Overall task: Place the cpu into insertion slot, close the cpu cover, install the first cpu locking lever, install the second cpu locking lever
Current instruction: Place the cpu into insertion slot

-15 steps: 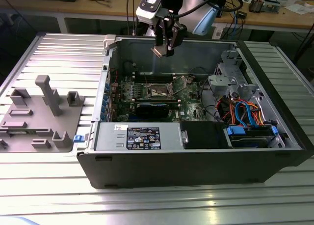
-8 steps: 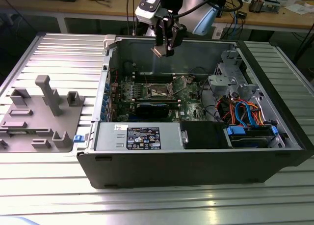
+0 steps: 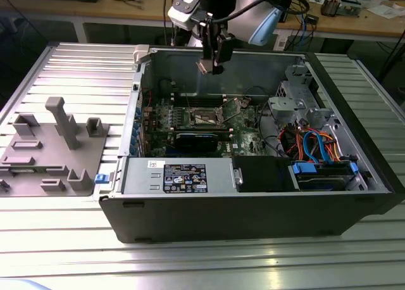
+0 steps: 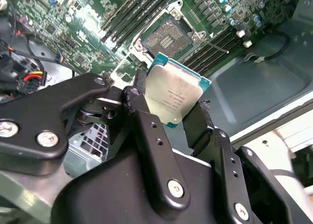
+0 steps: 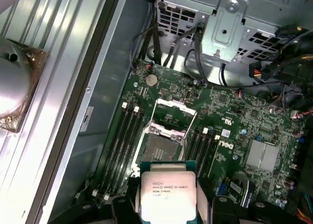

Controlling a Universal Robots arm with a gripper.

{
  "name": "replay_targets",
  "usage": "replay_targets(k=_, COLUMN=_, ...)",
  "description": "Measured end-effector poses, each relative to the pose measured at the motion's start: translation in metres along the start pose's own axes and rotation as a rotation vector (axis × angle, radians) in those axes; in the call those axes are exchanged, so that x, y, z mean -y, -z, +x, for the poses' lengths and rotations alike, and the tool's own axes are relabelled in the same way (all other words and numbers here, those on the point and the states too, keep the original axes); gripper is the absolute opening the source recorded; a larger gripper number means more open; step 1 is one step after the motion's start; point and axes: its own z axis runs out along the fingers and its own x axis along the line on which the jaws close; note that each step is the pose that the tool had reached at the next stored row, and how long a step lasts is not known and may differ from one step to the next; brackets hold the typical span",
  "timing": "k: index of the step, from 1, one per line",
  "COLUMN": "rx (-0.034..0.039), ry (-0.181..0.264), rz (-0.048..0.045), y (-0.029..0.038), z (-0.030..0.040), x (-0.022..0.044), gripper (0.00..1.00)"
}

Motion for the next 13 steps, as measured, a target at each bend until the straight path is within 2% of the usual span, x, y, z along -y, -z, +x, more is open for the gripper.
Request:
replay_targets(k=6, rx=0.0108, ry=-0.108, rz=-0.0006, y=-0.0016, z=0.0, x=0.0001, gripper=0.54)
replay_targets(k=13, rx=0.0202, ry=-0.204, rz=-0.0012, y=-0.0029, z=0.0, x=0.0002, gripper=0.54)
